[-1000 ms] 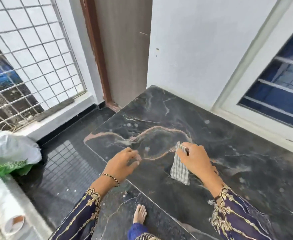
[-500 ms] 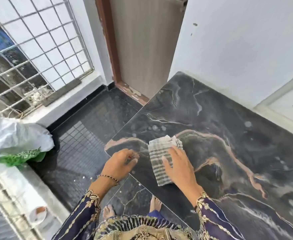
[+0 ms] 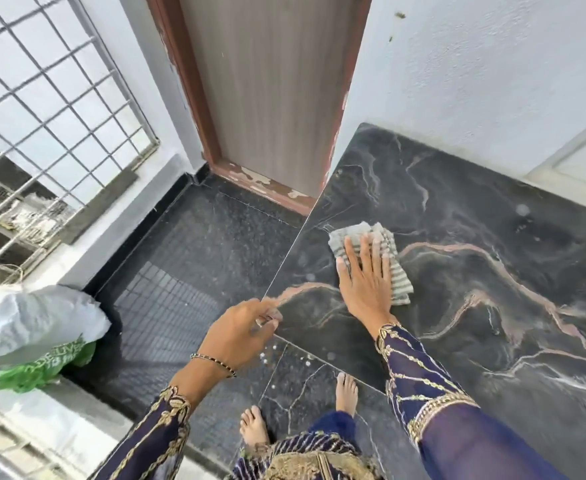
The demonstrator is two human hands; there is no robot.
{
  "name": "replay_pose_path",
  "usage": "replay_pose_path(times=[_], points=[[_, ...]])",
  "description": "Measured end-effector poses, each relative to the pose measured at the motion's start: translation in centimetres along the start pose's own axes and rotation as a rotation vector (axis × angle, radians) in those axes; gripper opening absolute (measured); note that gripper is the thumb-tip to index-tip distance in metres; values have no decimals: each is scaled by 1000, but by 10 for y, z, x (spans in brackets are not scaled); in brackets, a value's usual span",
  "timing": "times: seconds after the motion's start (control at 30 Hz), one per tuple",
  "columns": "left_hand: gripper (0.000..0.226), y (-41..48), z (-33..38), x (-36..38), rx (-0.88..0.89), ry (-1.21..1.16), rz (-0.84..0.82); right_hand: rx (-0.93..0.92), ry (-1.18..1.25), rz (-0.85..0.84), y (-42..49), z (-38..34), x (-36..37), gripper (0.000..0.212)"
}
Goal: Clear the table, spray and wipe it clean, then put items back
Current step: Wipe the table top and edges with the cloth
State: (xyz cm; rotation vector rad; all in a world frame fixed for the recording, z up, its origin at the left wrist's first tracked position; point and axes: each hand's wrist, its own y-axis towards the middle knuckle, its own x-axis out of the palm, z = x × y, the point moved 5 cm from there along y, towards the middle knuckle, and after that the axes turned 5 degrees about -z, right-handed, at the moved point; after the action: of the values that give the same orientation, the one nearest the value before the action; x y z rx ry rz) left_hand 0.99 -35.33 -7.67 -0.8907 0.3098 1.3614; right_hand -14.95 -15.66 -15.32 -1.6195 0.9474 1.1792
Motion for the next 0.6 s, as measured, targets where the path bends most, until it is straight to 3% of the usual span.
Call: replay_pose_path(times=[0.17, 0.3, 0.43, 0.6], points=[[18, -13, -15, -28, 73, 47, 127, -366, -106, -29, -26, -81, 19, 57], [19, -16, -13, -35, 90, 49, 180, -593, -163, -39, -77, -94, 35, 55], [18, -11, -8, -30, 103, 46, 142, -620, -190, -39, -118, -46, 40, 56], [21, -5, -4, -15, 102, 88, 86, -444, -183, -104, -128, 51, 25, 56]])
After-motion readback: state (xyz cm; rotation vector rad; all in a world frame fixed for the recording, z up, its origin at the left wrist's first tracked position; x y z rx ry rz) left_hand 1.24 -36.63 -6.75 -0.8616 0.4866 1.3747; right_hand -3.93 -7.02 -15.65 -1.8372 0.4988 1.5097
